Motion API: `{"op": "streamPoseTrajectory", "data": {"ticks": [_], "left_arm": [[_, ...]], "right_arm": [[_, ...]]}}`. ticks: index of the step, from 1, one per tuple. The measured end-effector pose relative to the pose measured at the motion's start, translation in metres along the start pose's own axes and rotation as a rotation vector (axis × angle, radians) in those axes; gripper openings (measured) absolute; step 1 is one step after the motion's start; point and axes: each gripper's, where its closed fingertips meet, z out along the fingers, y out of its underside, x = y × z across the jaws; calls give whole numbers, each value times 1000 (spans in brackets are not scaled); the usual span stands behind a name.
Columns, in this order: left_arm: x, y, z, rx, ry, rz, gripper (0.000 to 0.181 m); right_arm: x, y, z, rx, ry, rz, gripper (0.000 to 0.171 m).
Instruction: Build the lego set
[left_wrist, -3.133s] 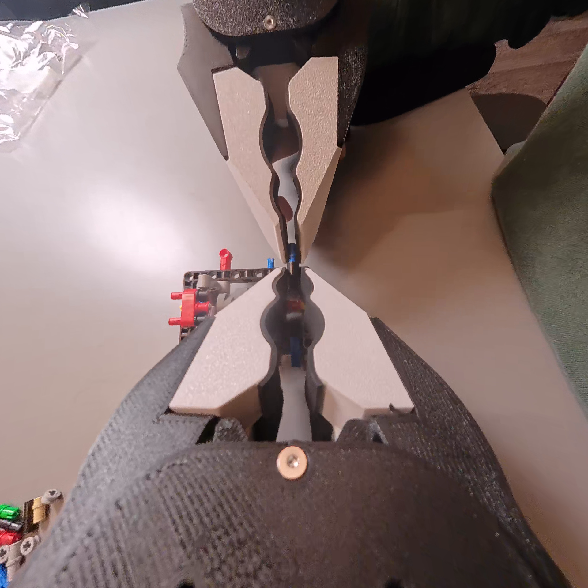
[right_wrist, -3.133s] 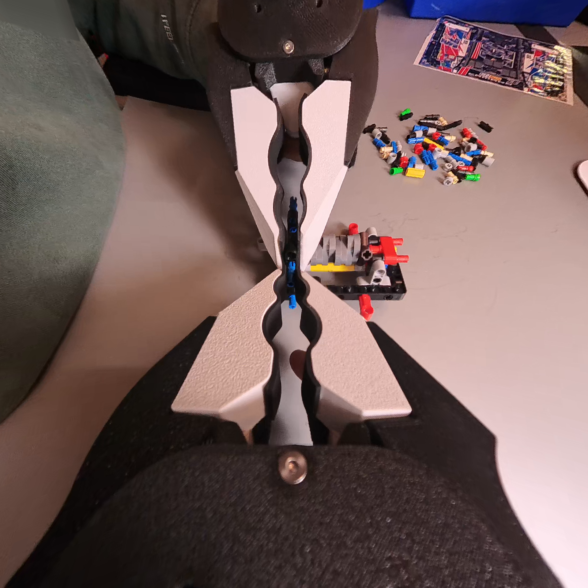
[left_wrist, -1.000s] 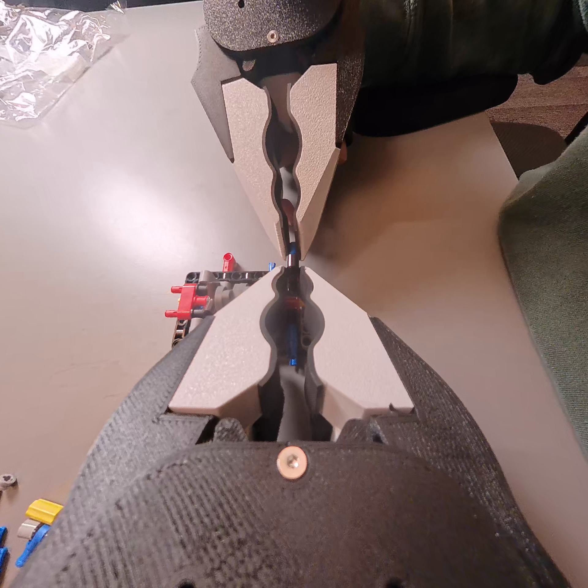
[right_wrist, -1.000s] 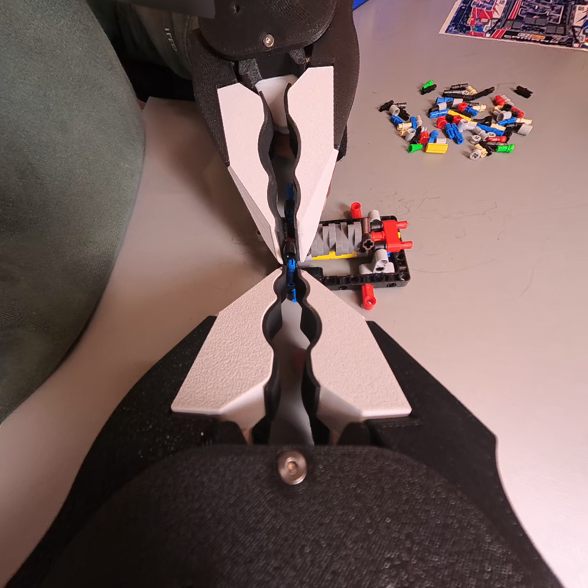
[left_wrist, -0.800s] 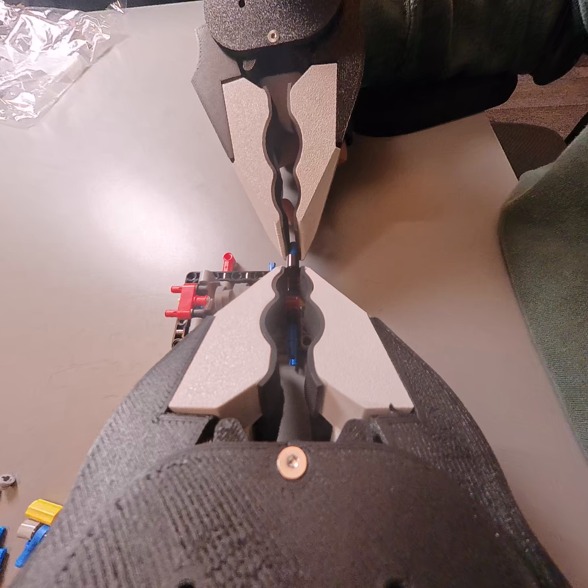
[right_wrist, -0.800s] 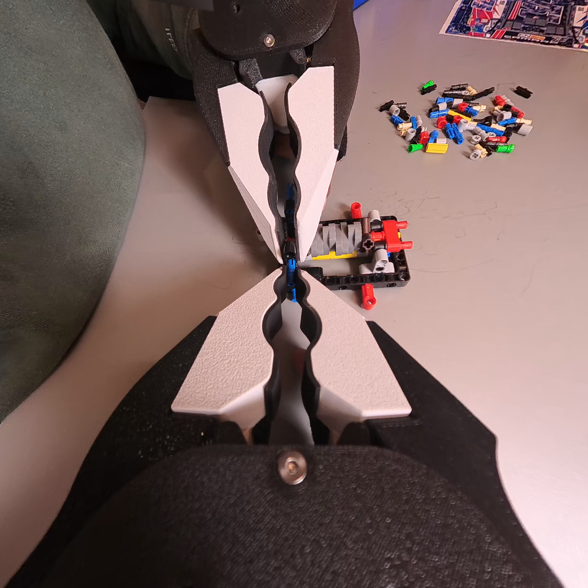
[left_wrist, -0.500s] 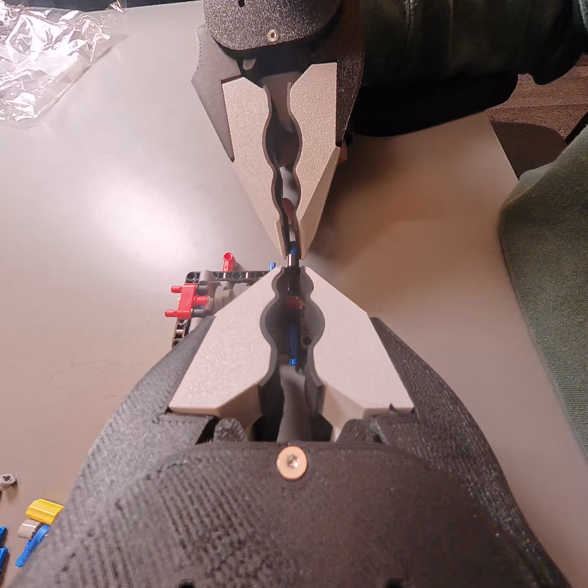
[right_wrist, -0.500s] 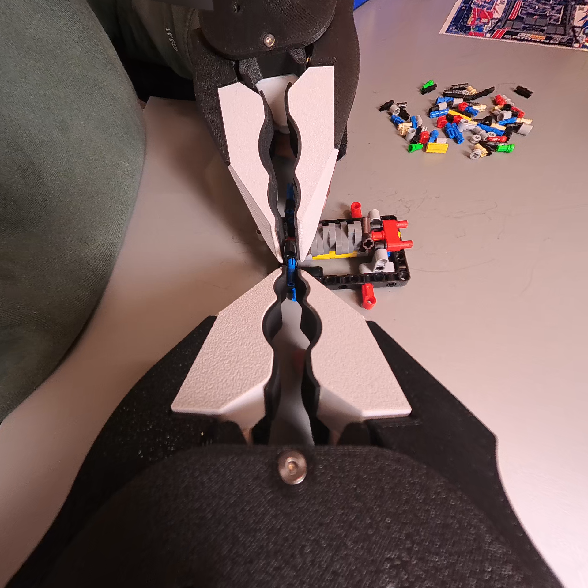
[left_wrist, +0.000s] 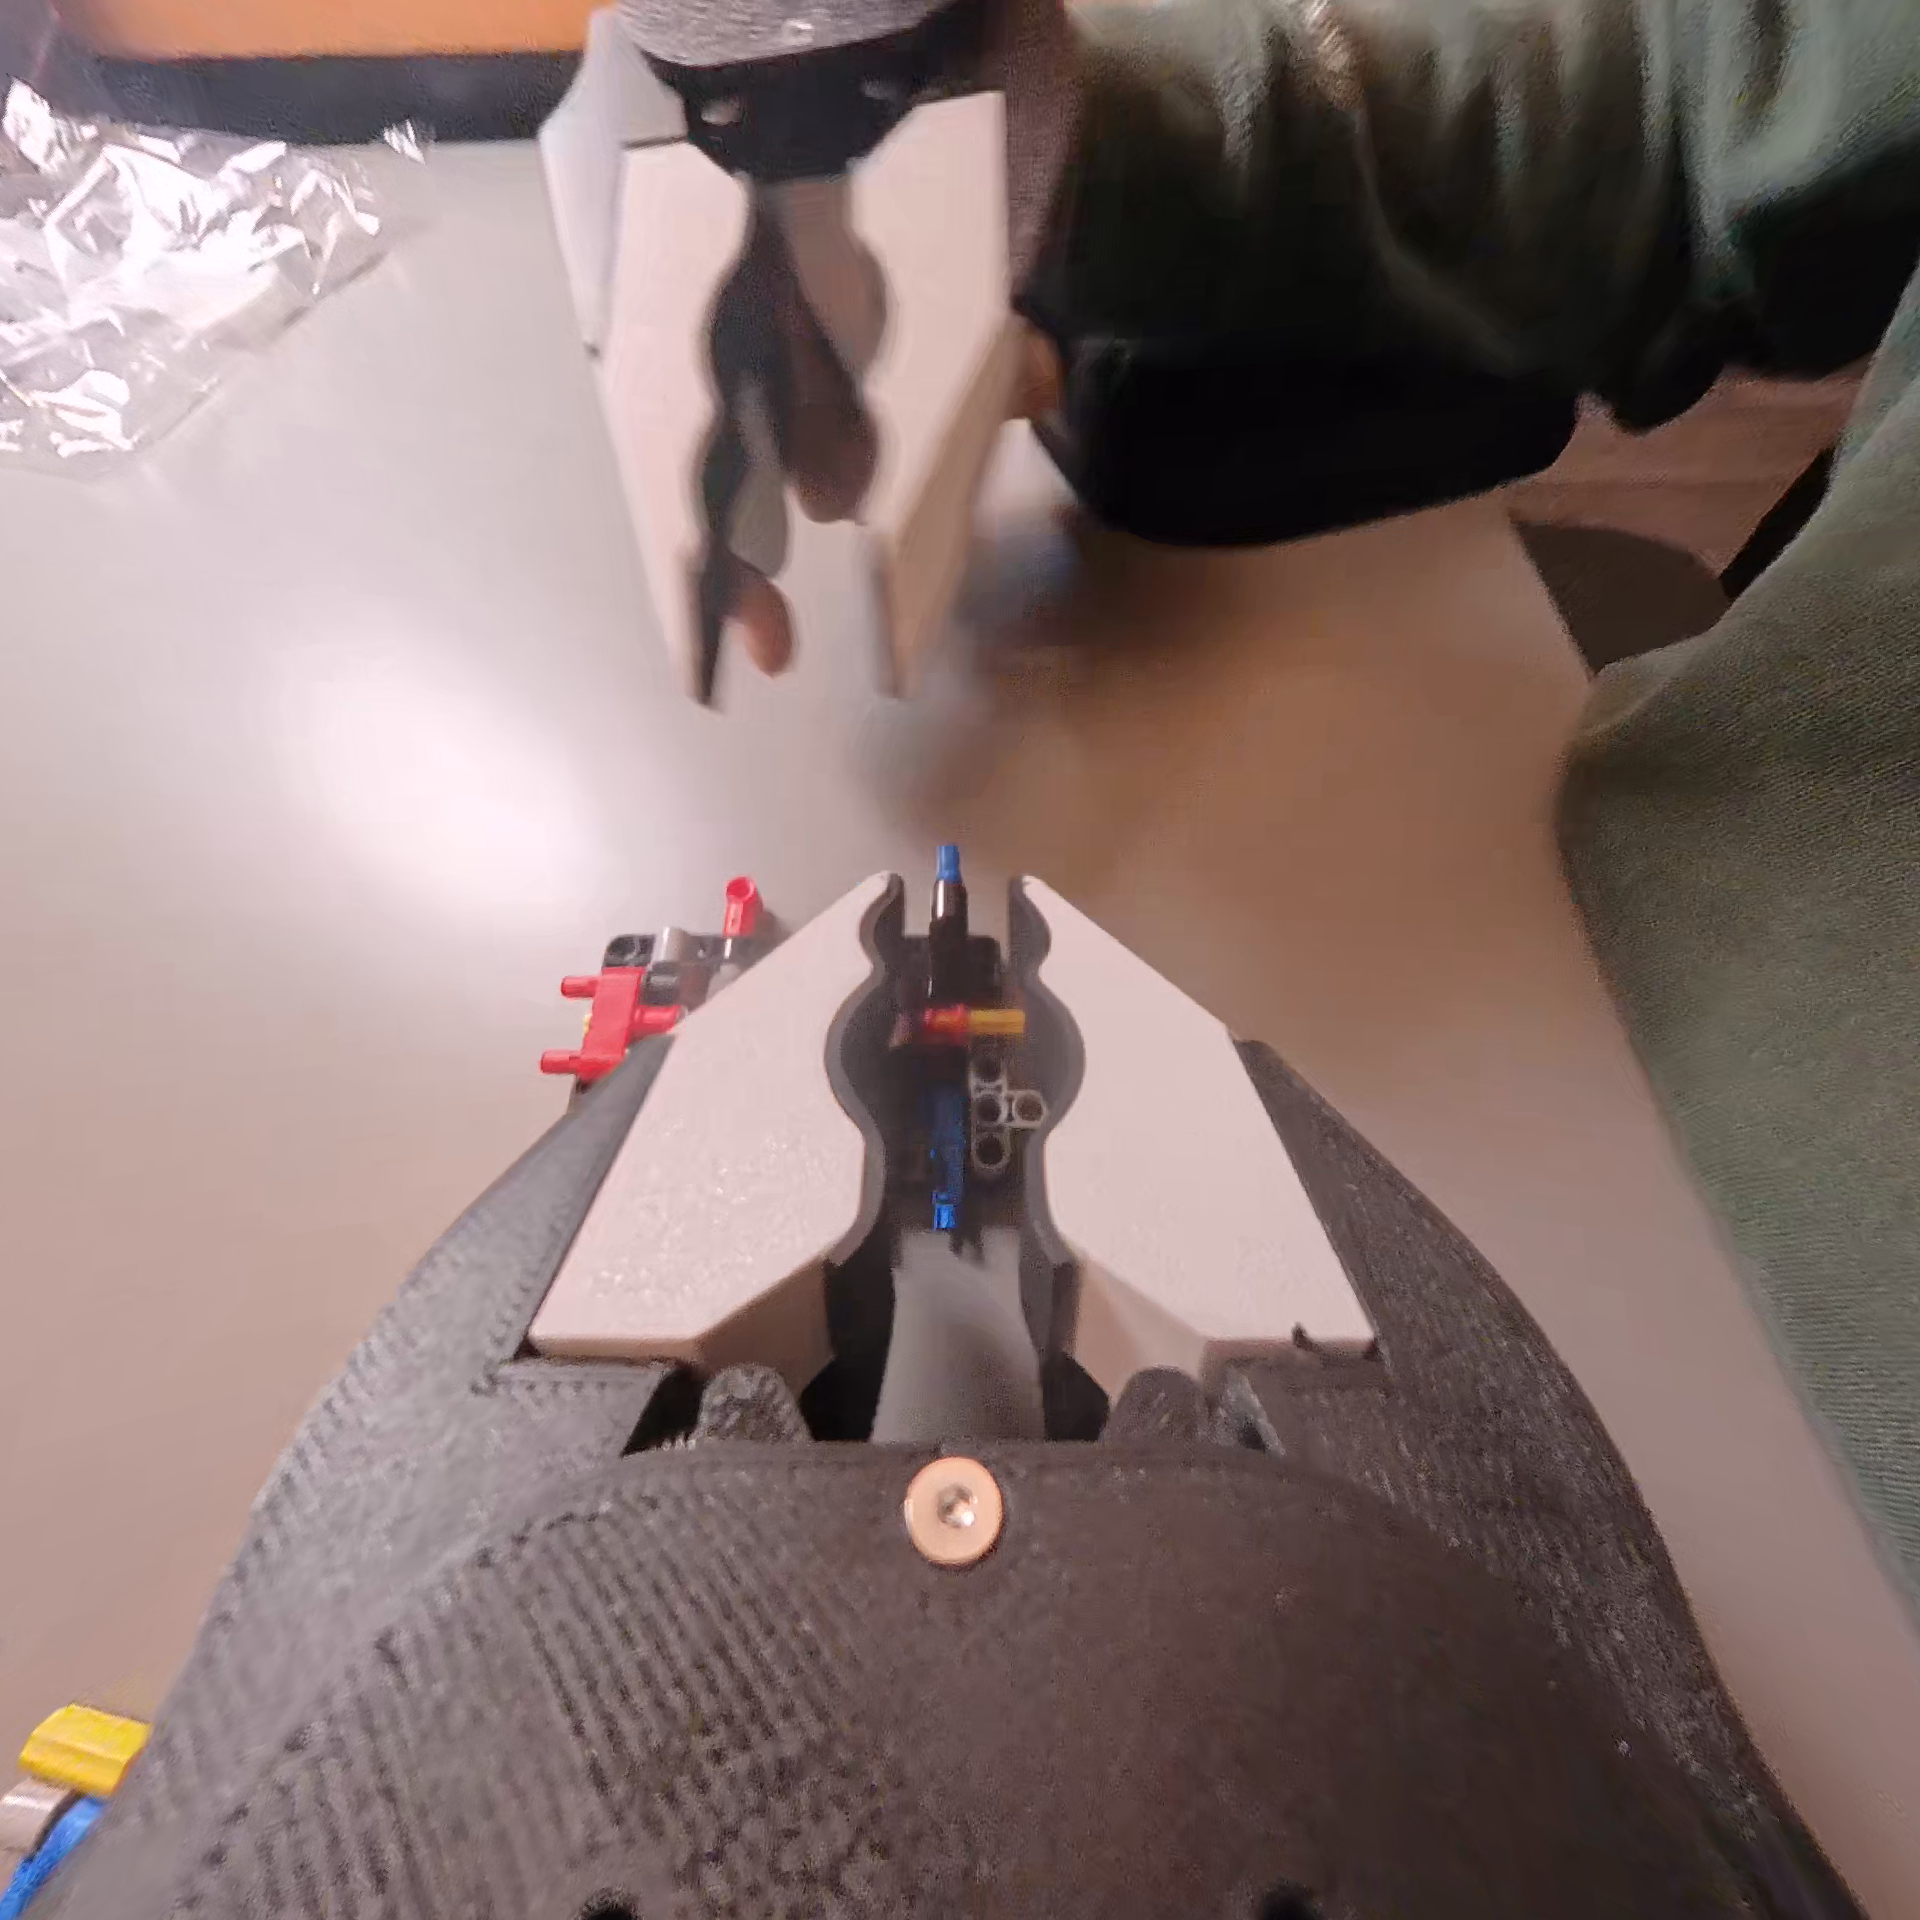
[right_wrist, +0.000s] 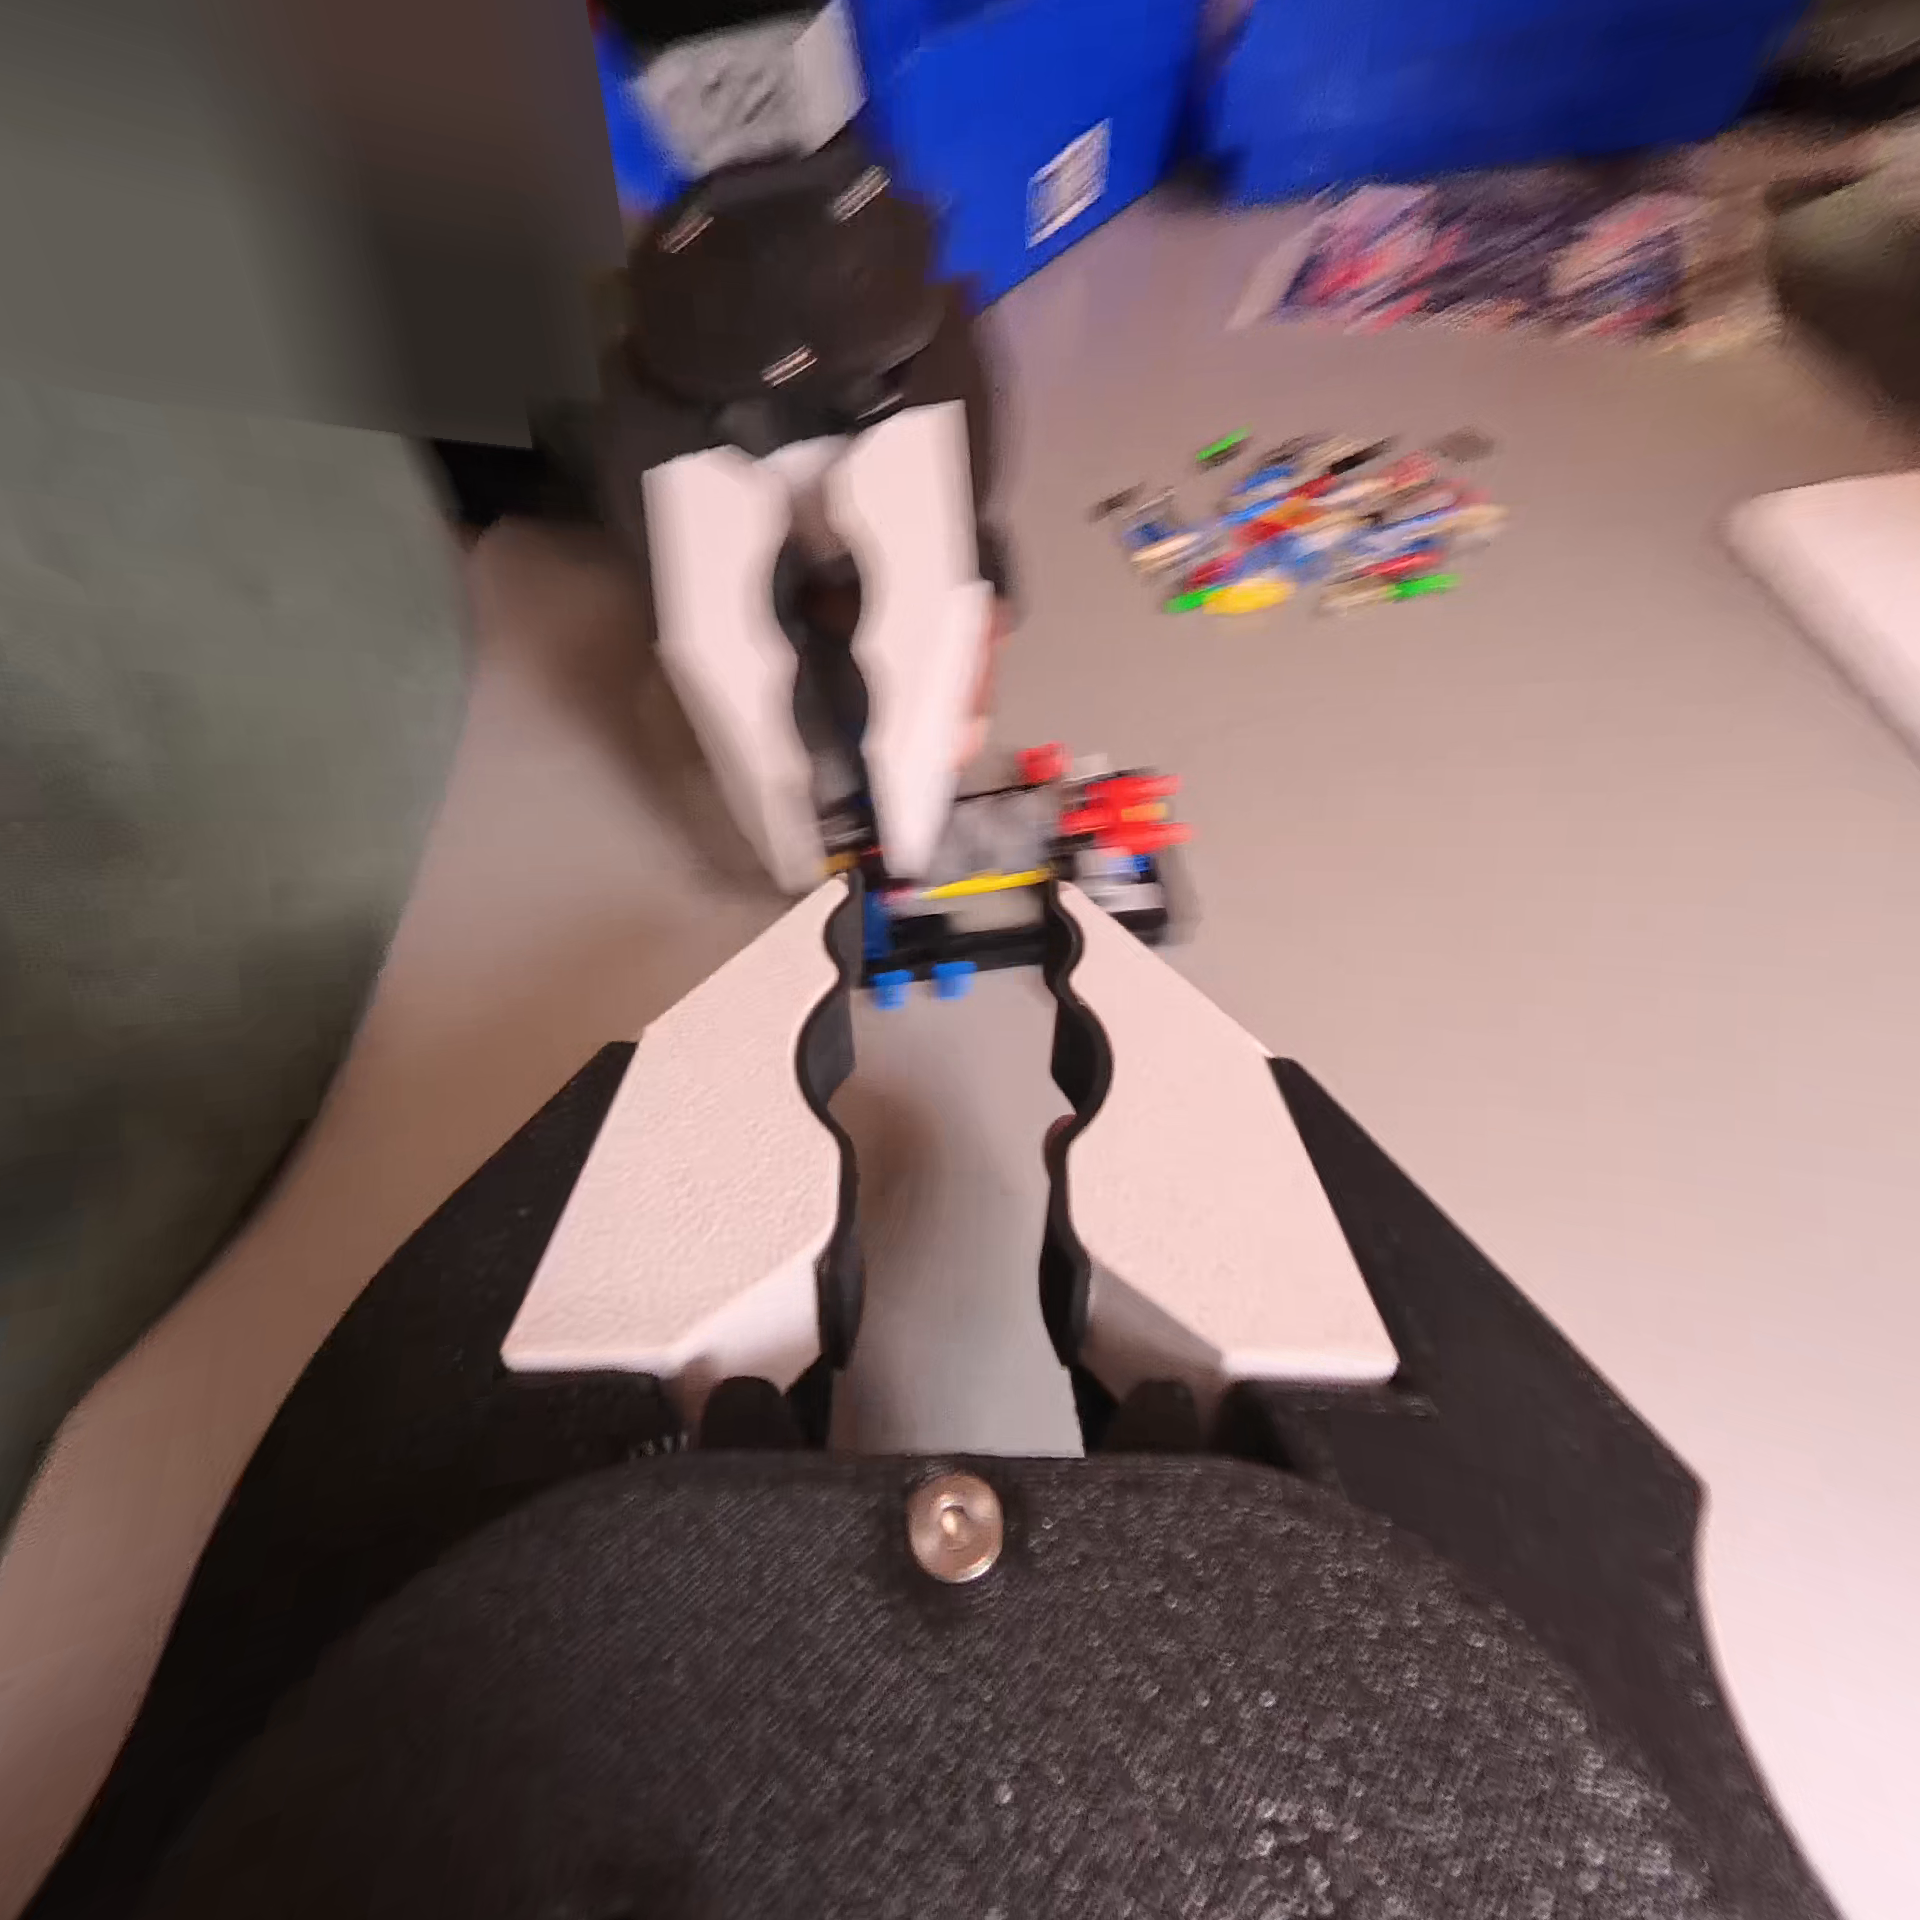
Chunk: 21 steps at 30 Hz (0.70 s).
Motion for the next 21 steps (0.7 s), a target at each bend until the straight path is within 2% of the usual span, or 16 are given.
{"op": "streamPoseTrajectory", "data": {"ticks": [1, 3, 7, 13, 16, 21], "left_arm": [[0, -4, -2, 20, 8, -12, 25], [-7, -13, -10, 64, -1, -37, 35], [-34, -20, -30, 145, -58, -142, 42], [-77, 0, -60, 173, -205, -255, 39], [-86, 3, -68, 193, -240, -291, 37], [-87, 9, -64, 170, -226, -291, 36]], "right_arm": [[17, -6, -10, 27, 63, 14, 28], [57, -12, -30, 33, 194, 43, 26], [154, 1, -50, -184, 470, -28, 26], [240, 17, -10, -400, 374, -16, 38], [264, 26, 7, -491, 329, 89, 45], [281, 28, 20, -554, 358, 110, 39]]}}
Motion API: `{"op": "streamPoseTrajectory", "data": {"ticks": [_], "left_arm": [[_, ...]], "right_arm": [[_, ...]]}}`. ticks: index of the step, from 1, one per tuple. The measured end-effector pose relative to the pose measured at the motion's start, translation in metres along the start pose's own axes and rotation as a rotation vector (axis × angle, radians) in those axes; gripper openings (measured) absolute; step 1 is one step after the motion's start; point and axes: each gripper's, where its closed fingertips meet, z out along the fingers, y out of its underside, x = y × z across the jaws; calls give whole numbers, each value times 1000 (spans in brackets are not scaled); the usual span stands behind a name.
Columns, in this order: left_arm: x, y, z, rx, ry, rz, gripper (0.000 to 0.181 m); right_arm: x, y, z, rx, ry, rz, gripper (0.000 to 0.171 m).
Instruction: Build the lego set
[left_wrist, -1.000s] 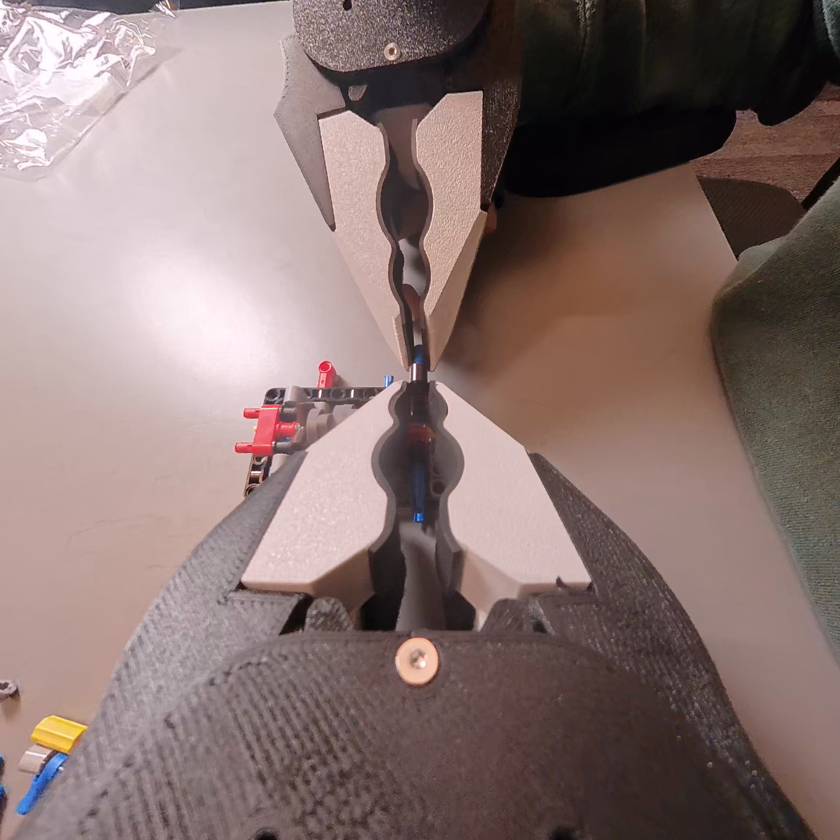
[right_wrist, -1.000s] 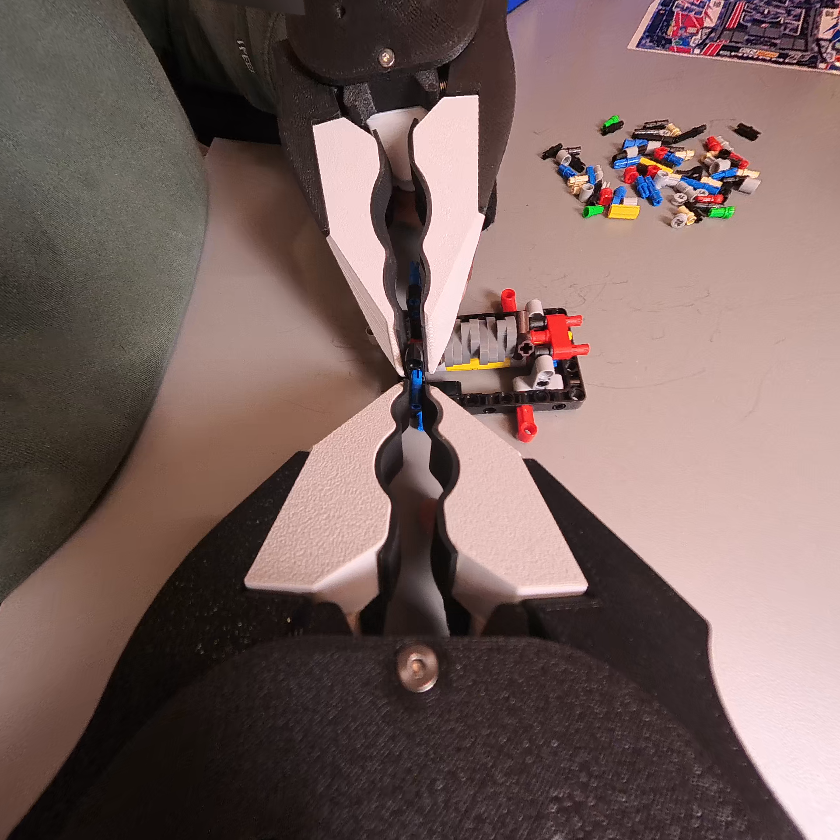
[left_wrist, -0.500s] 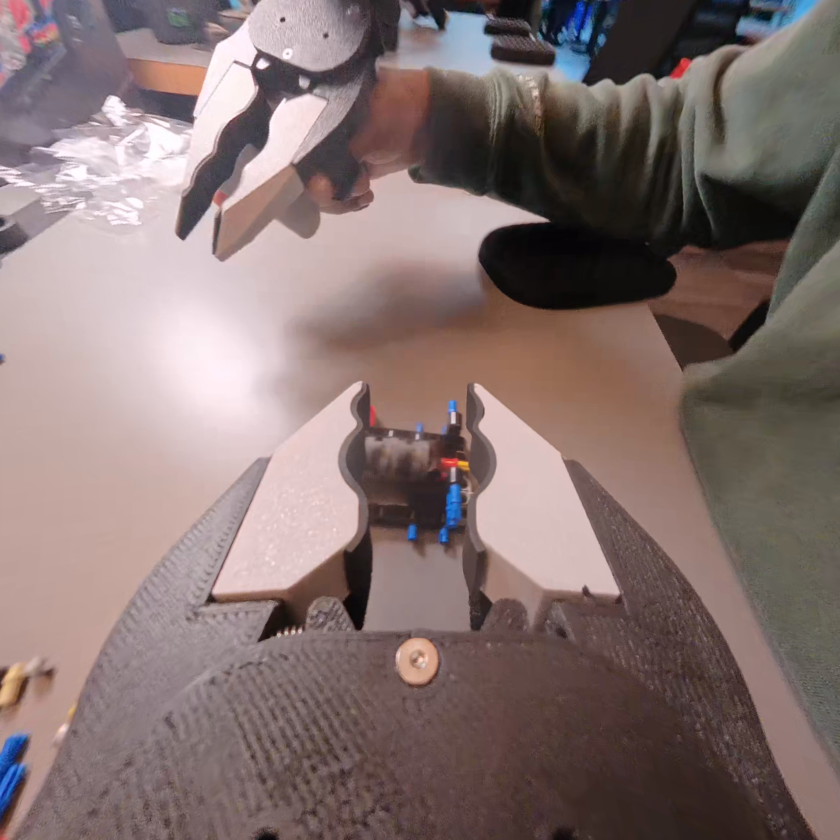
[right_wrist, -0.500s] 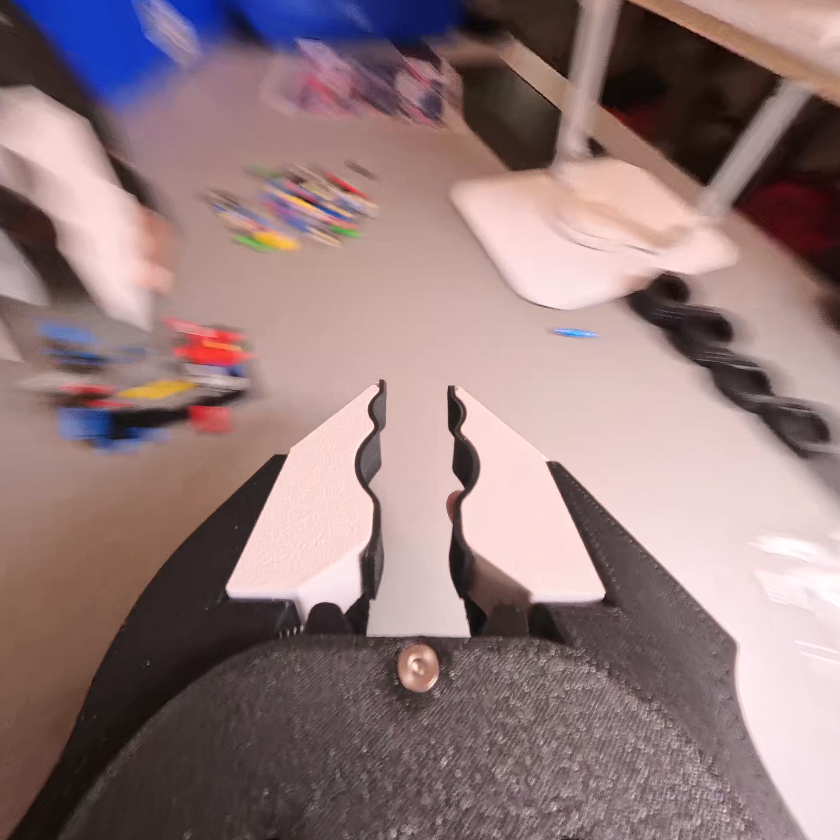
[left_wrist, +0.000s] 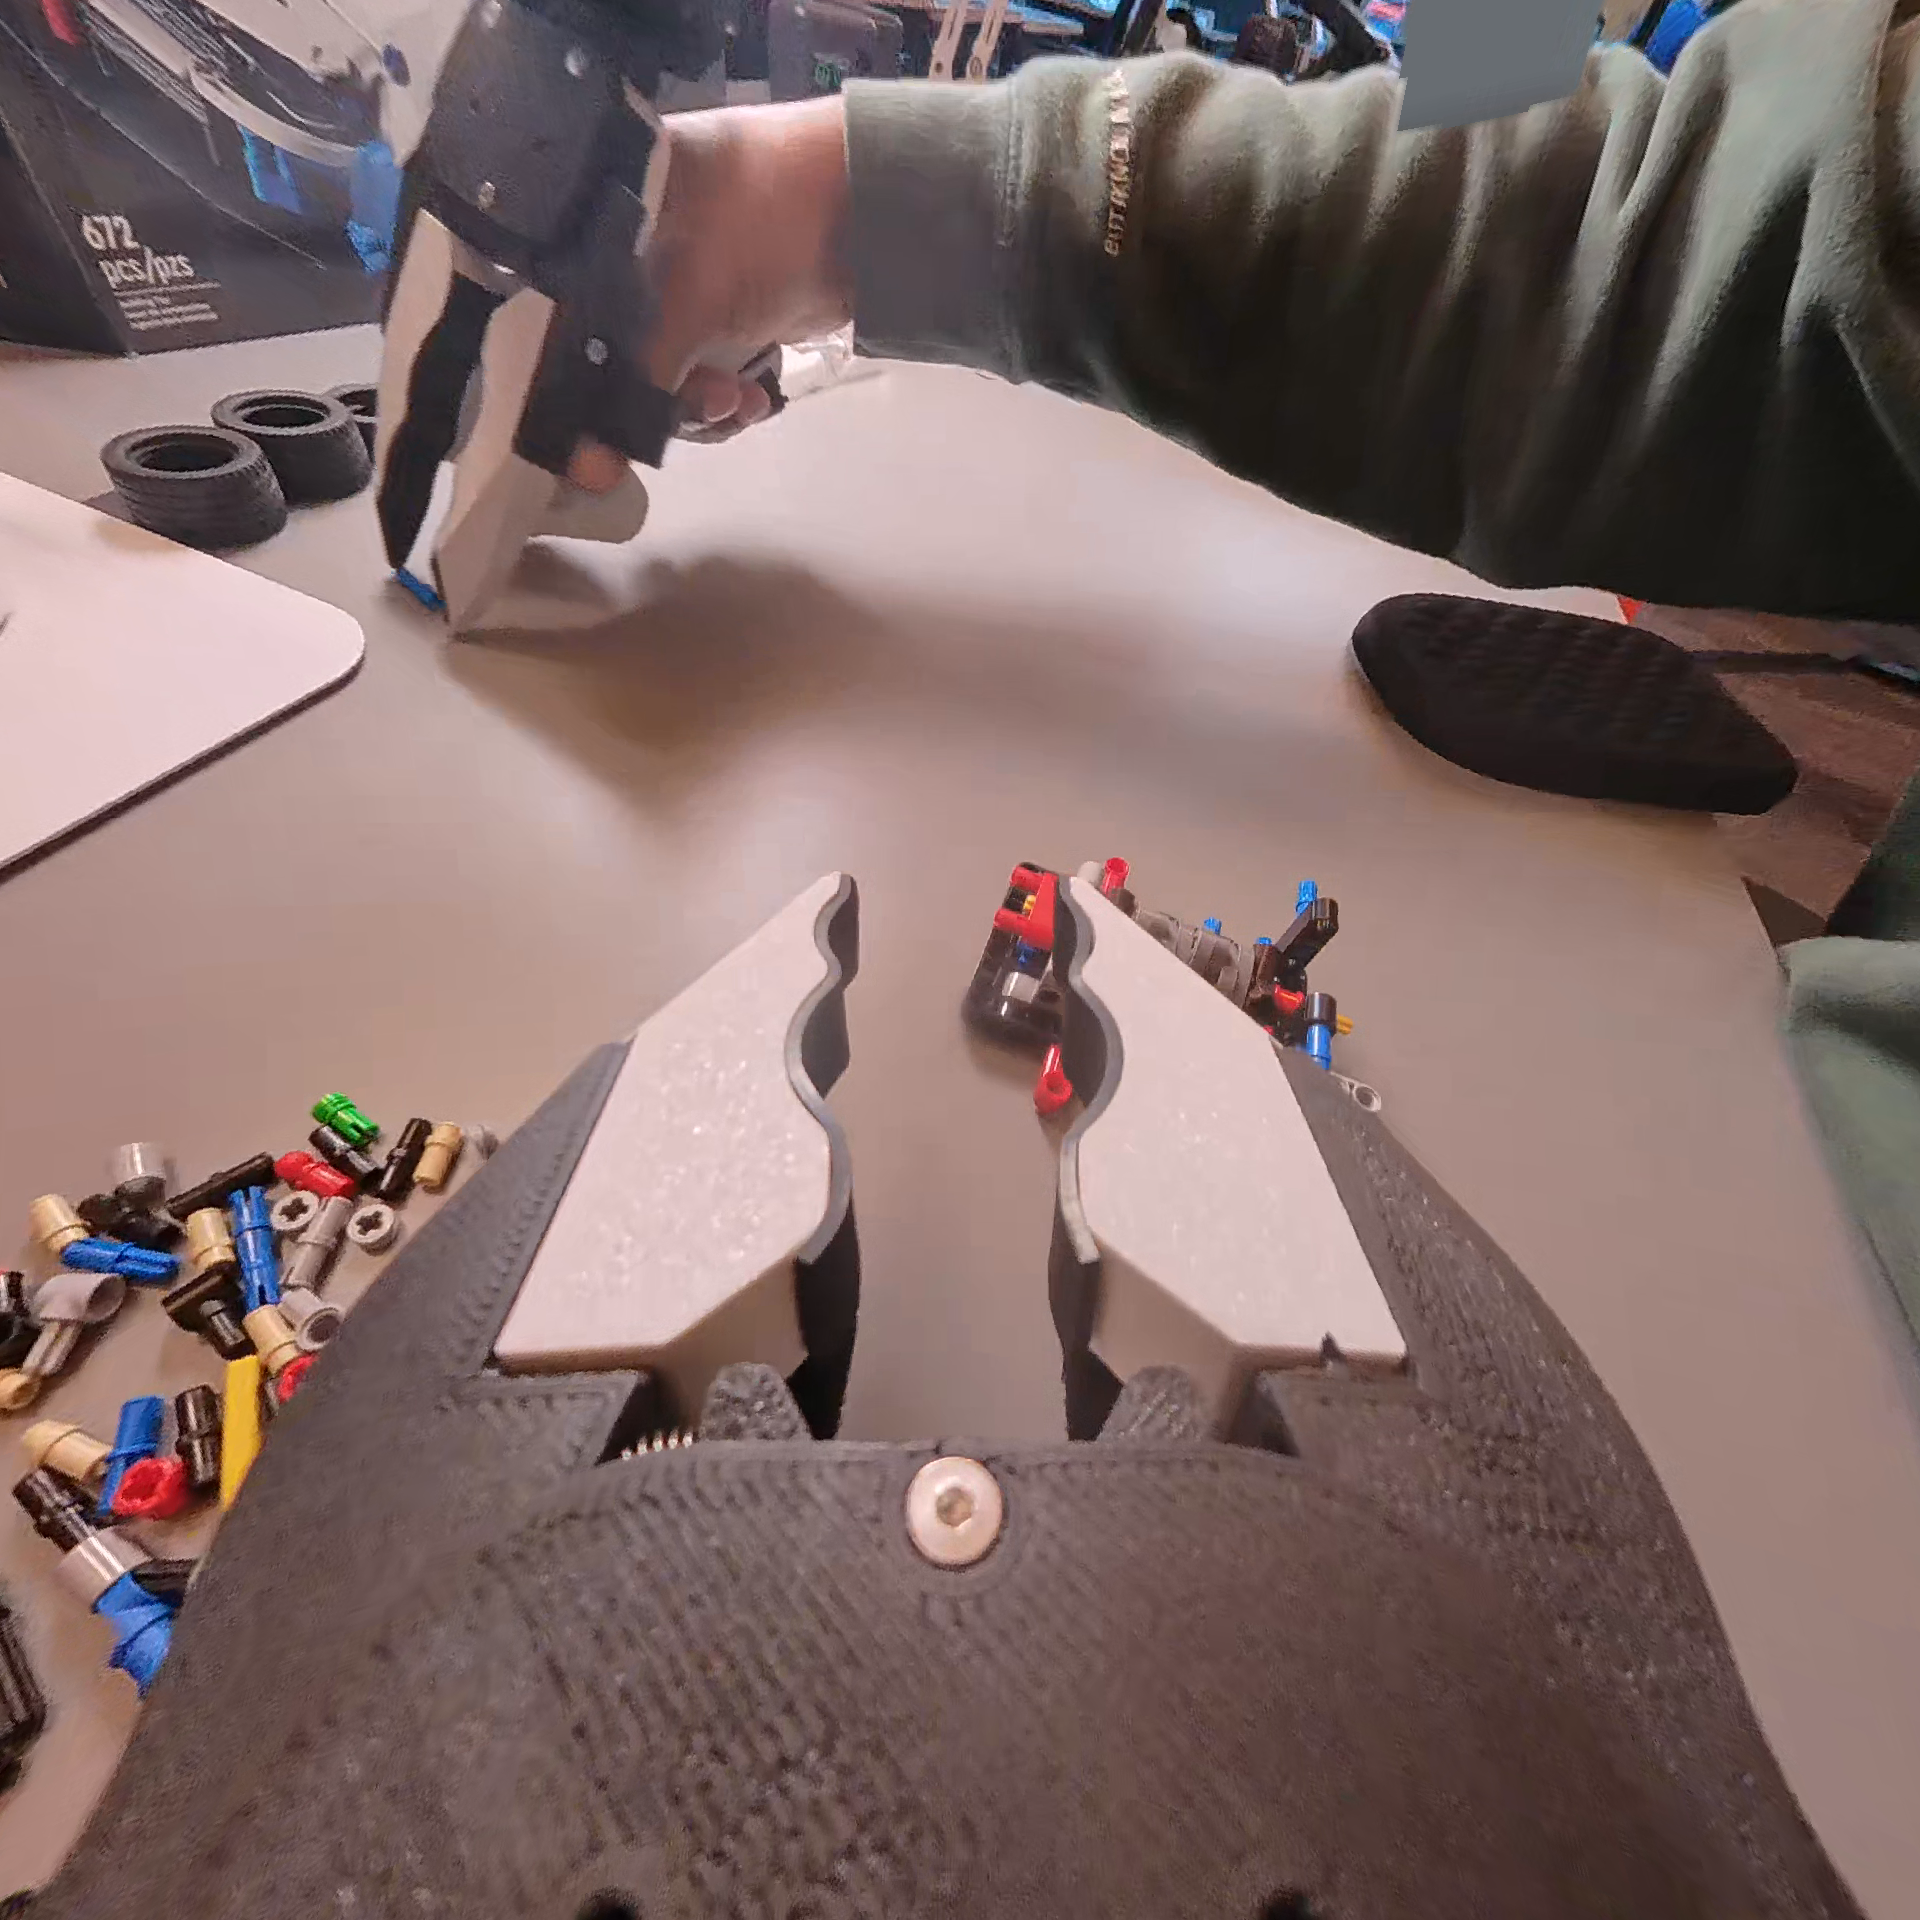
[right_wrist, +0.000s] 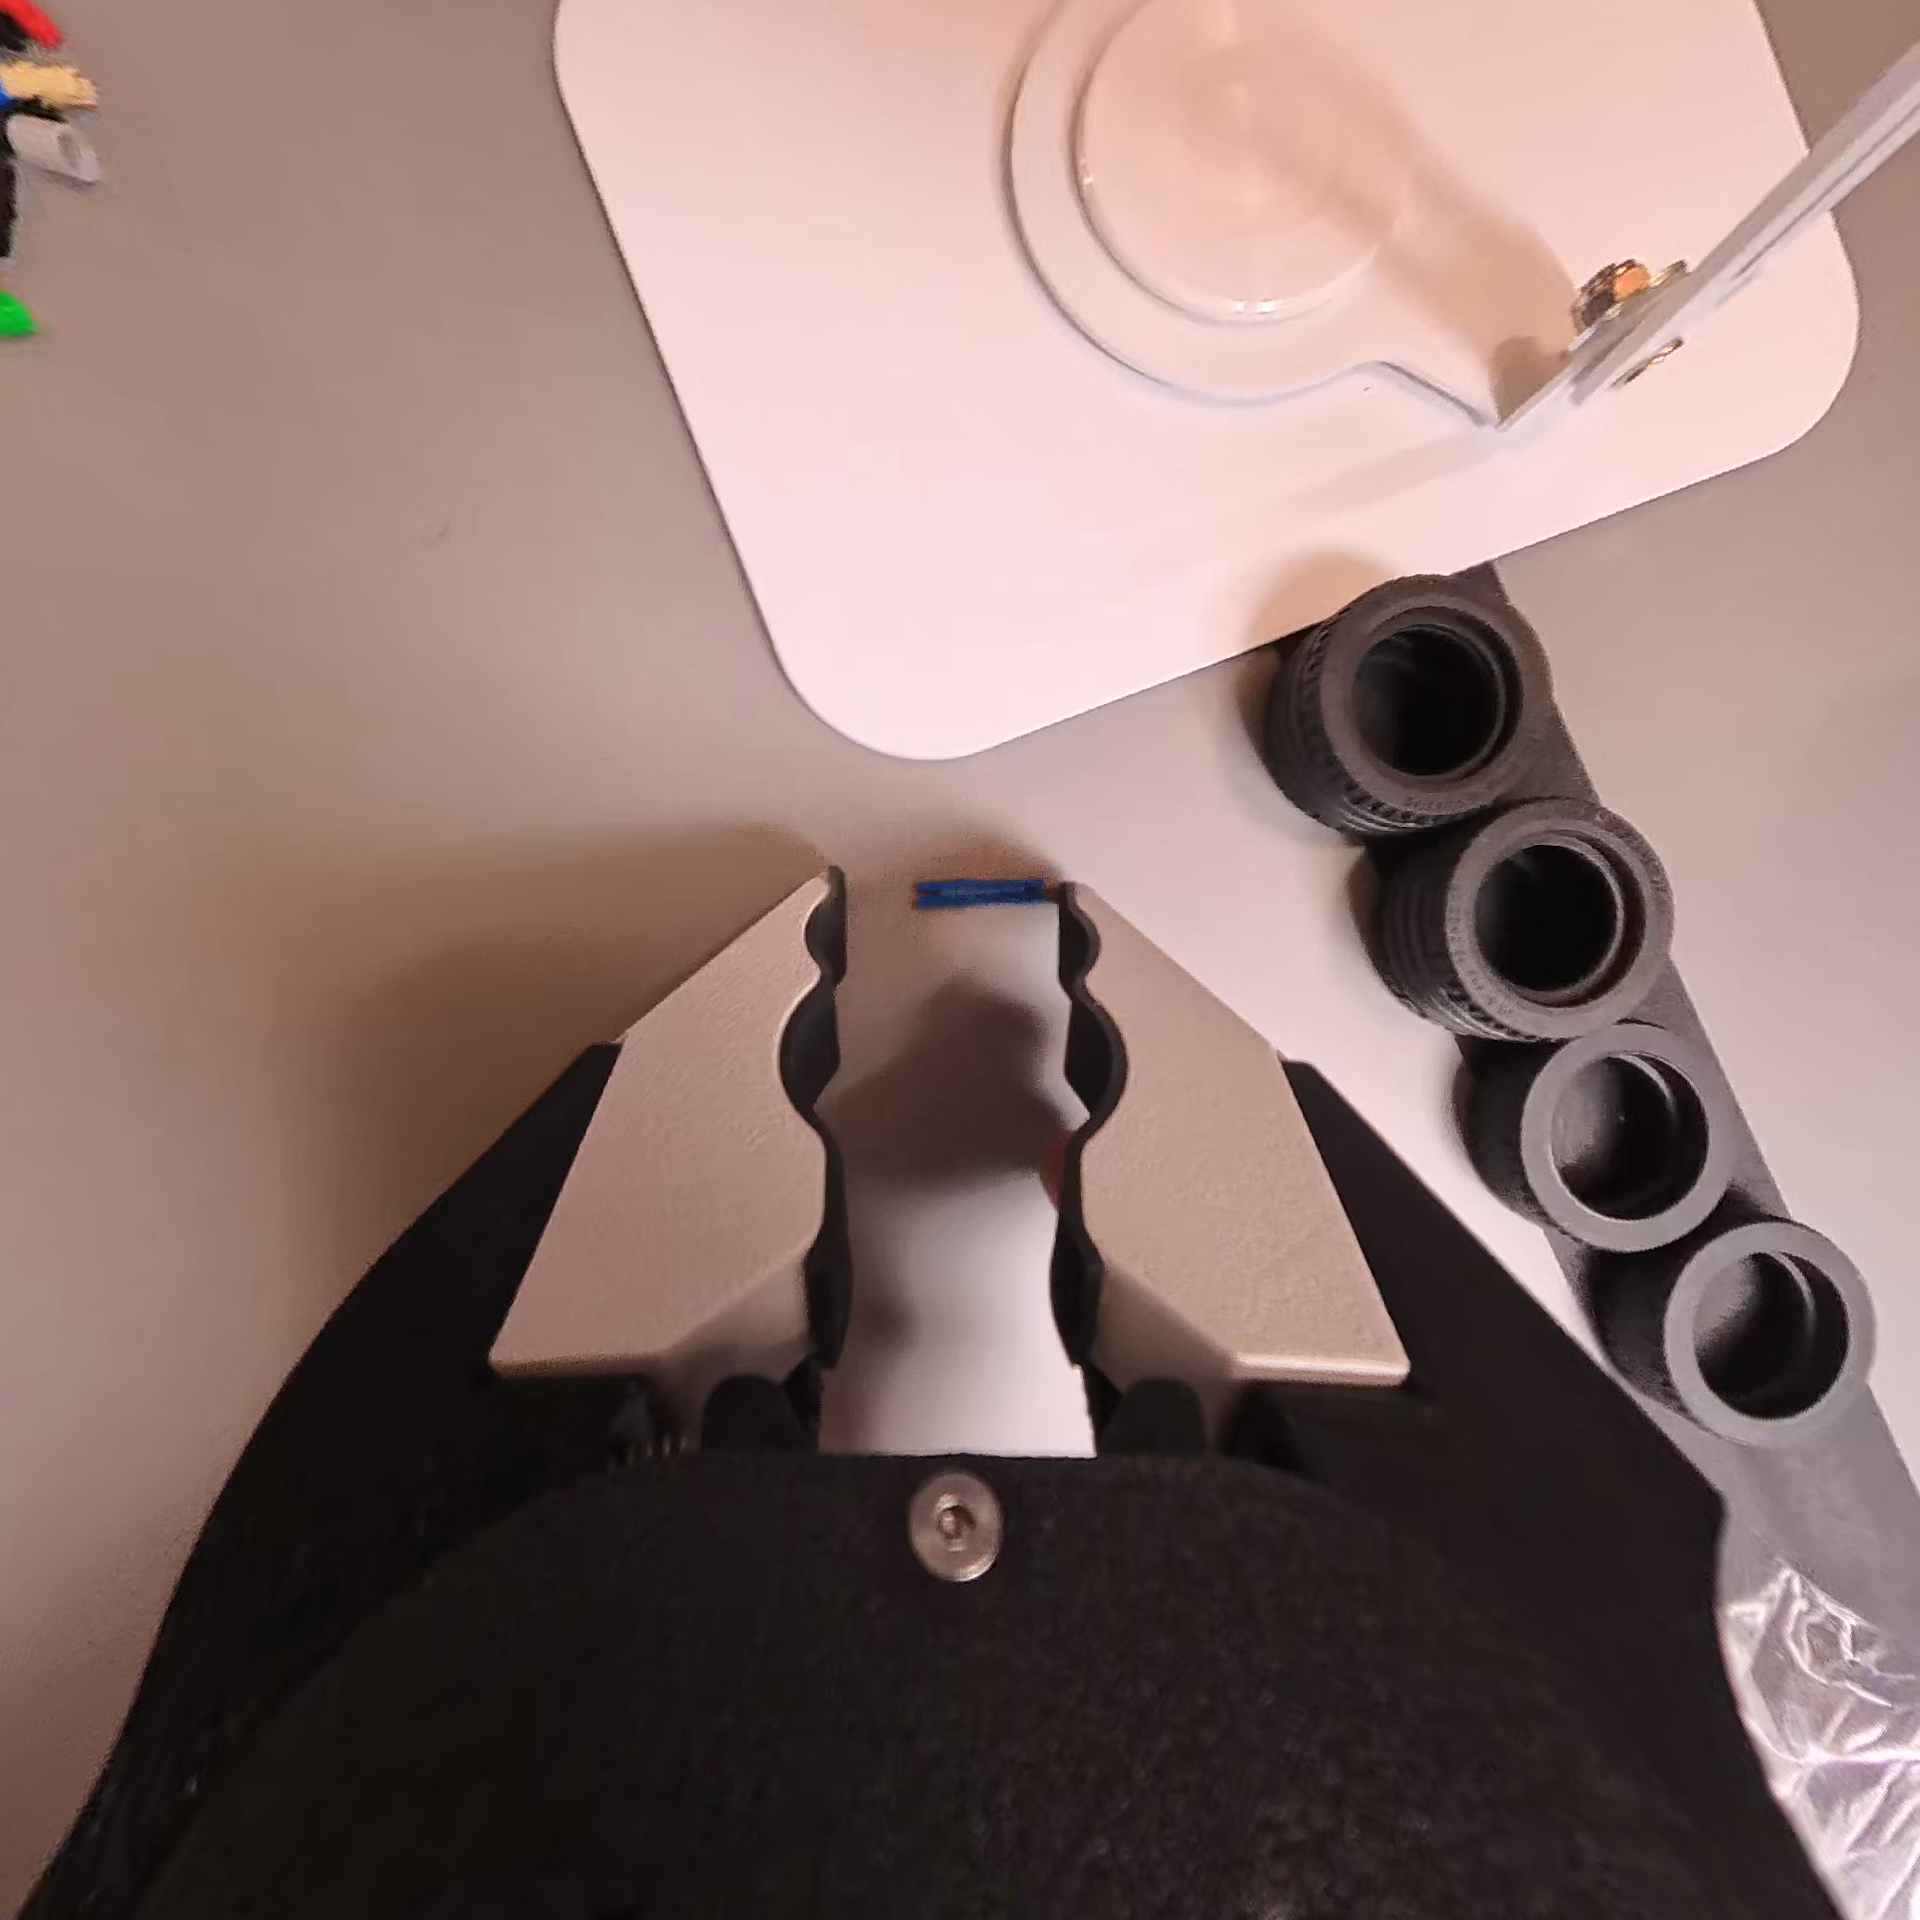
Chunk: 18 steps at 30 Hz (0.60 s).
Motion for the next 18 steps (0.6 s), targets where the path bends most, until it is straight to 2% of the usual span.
{"op": "streamPoseTrajectory", "data": {"ticks": [3, 6, 8, 10, 13, 18], "left_arm": [[0, 2, 1, -13, 9, -1, 35], [1, 0, 0, -1, 11, -6, 34], [2, -2, -2, 12, 15, -12, 34], [6, -8, -3, 45, 43, -53, 34], [13, -24, -8, 140, 147, -214, 34], [43, -51, -20, 280, 503, -559, 28]], "right_arm": [[1, -3, 3, 5, 7, -10, 22], [-1, -1, -1, -15, 31, -49, 22], [-13, -6, -11, 45, 11, -72, 22], [-51, -25, -33, 202, -90, -120, 21], [-129, -43, -80, 397, -214, -288, 22], [-243, -38, -128, 459, -240, -601, 22]]}}
